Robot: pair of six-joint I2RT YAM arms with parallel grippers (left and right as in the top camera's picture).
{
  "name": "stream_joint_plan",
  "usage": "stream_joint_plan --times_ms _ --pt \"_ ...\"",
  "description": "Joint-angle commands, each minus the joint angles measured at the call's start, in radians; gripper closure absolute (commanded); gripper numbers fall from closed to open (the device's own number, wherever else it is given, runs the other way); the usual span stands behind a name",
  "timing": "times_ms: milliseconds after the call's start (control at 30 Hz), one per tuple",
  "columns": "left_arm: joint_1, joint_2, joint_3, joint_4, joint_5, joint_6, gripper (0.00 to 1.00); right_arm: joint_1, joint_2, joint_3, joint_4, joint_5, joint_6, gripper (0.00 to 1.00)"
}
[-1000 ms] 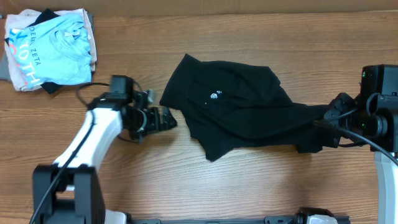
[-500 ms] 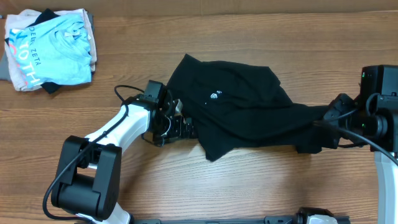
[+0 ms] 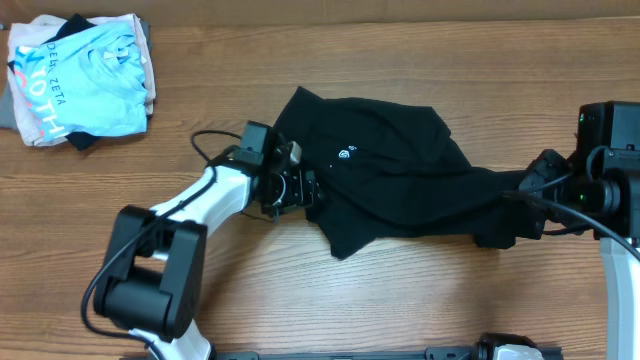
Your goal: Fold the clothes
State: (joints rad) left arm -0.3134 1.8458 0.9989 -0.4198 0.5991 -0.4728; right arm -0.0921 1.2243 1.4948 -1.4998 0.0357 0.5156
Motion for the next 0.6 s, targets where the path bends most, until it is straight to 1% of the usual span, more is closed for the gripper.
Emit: stream_joint_plan --times_ms 0,67,100,200,233,267,300,367,467,567 --pt "-0.017 0.053 0.013 -0.026 0.049 -0.025 0.28 -0.007 0.001 -0.002 0.006 0.008 -0.007 0.91" --pt "-0.017 0.054 0.013 -0.037 0.049 -0.024 0.37 -0.008 0.001 -0.002 0.006 0.008 -0.007 0.91" --pt "-0.017 0.054 0.013 -0.039 0.049 -0.024 0.46 -0.008 0.001 -0.002 0.006 0.008 -0.007 0.91" --pt "-0.016 0.054 0.02 -0.058 0.049 -0.025 0.78 -0.007 0.001 -0.002 0.005 0.008 -0.007 0.91" --pt "-0.013 0.054 0.031 -0.082 0.047 -0.021 0.84 -0.008 0.001 -0.002 0.004 0.008 -0.007 0.91" --pt "-0.008 0.054 0.048 -0.114 0.037 -0.02 0.94 -0.008 0.001 -0.002 0.004 0.008 -0.007 0.91" --pt "-0.005 0.054 0.065 -0.148 0.019 -0.02 0.96 -0.007 0.001 -0.002 0.004 0.008 -0.007 0.91" --pt "0.0 0.053 0.116 -0.239 -0.049 -0.011 0.96 -0.007 0.001 -0.002 0.004 0.008 -0.007 0.91" --pt "0.002 0.05 0.227 -0.419 -0.203 0.027 0.96 -0.008 0.001 -0.002 0.004 0.008 -0.007 0.91" --pt "0.002 0.048 0.361 -0.608 -0.383 0.031 0.96 -0.007 0.001 -0.002 0.005 0.008 -0.007 0.91"
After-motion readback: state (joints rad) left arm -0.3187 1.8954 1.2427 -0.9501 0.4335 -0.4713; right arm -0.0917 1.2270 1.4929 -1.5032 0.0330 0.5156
